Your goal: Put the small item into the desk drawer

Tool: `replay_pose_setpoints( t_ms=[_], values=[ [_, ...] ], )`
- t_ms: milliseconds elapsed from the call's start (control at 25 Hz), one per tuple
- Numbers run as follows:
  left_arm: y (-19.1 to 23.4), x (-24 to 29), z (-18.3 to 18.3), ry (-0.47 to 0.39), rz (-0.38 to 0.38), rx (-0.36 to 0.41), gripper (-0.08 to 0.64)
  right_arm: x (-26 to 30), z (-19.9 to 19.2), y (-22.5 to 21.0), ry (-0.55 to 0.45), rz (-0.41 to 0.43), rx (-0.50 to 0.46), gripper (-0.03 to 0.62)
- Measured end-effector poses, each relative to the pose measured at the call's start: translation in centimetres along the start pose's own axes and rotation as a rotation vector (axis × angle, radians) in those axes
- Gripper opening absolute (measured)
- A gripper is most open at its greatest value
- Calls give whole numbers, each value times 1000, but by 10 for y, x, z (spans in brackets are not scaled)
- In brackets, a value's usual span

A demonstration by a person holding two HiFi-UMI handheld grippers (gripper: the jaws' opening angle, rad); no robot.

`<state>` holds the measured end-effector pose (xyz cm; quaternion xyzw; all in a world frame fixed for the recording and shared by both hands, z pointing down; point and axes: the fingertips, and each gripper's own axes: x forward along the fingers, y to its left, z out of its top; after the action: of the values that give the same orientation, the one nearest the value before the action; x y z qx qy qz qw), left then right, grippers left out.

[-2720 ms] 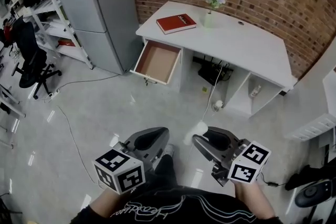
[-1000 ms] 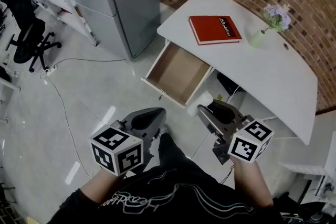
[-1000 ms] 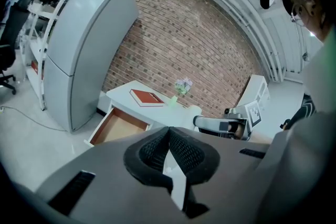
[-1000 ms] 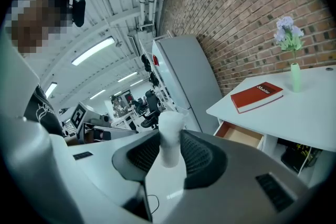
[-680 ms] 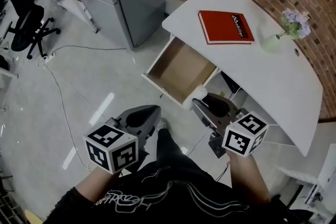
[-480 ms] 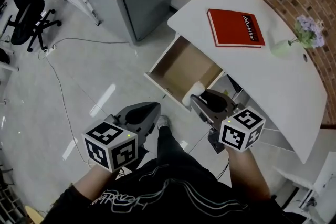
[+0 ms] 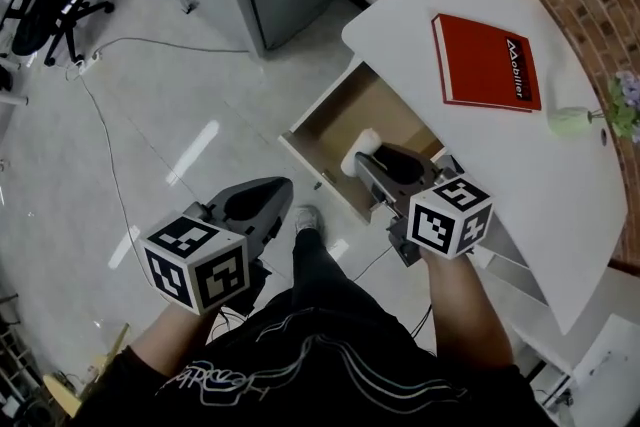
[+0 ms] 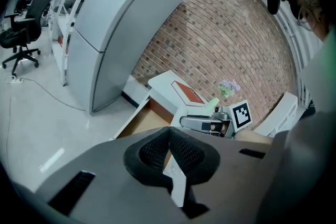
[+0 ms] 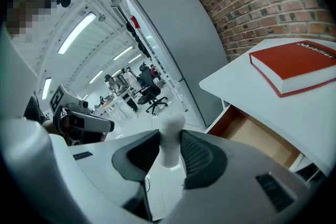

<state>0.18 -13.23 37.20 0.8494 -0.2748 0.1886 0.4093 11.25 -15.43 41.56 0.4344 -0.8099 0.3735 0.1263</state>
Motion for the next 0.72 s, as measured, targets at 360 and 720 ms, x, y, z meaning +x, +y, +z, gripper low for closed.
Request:
replay_pose_setpoints(
  t_ms=[360, 720],
  values=[
    [69, 19, 13, -12, 65, -86, 21, 72, -15, -48, 138, -43, -91, 133],
    [103, 30, 5, -16, 108, -149, 21, 131, -62, -95, 307, -71, -184, 133]
  ],
)
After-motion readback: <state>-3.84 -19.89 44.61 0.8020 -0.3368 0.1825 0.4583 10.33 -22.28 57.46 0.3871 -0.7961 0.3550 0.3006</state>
